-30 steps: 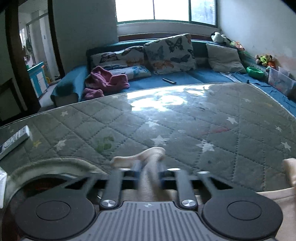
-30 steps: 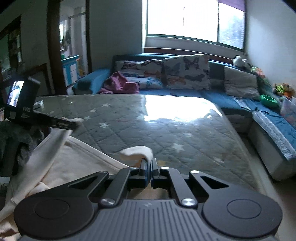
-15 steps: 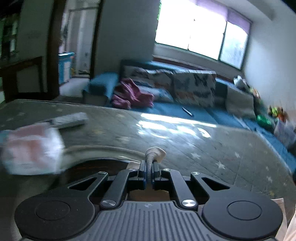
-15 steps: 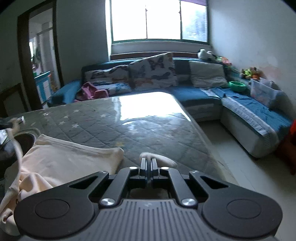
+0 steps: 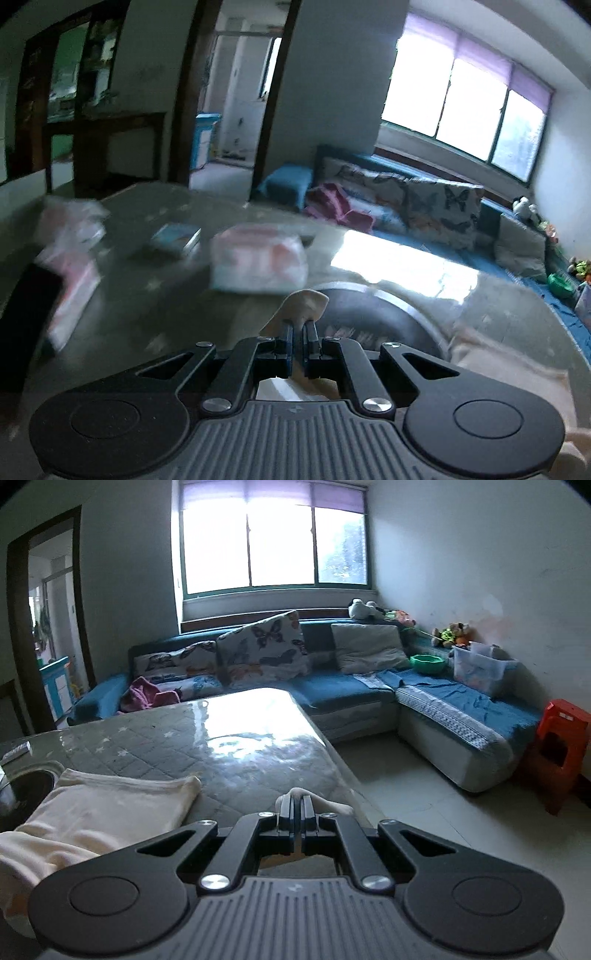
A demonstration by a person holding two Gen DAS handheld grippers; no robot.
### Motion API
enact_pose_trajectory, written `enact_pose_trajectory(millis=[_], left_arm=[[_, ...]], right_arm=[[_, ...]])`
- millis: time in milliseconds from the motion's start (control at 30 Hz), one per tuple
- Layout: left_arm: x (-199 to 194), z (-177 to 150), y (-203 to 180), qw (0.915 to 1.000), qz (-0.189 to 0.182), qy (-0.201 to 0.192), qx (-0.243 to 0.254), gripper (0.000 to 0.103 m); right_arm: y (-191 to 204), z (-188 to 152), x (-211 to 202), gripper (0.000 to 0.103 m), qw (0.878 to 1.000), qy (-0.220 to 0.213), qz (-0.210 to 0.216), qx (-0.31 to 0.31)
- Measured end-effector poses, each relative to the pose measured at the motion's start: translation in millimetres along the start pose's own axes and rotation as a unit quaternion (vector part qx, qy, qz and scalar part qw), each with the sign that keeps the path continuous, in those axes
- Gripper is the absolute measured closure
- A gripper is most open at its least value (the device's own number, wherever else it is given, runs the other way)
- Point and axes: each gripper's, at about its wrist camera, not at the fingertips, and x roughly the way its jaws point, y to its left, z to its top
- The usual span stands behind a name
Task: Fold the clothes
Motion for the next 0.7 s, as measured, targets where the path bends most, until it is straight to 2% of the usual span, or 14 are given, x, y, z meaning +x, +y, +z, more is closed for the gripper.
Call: enact_pose_trajectory(millis=[233,467,567,633,700], left_arm=[[18.7,-29.8,19.2,0.9974,0.027,0.066,-0.009,0.097],[7.5,-32.2,16.6,0.9968,0.032,0.066,0.031,0.086],[-5.2,-31.4,5.9,0.9969,0.011,0.058,0.053,0.086],[-15.7,-31.6,-6.1,0.9963,-0.016,0.050,0.068,0.075],[-26.6,-33.2,-20.7,0.9943,-0.051,0.044,0.082,0.072]], right_arm=[[-9.9,-33.5,8.0,0.099,0.998,0.061,-0.030,-0.002],[-23.3,-44.5,-0.8,0.096,0.994,0.089,-0.062,-0.011],[-30.7,-43.6,-4.1,0.093,0.993,0.089,-0.076,-0.013],[-33.9,-40.7,0.4,0.090,0.993,0.084,-0.076,-0.012],[-36.5,-37.9,6.5,0.083,0.994,0.081,-0.075,-0.011]])
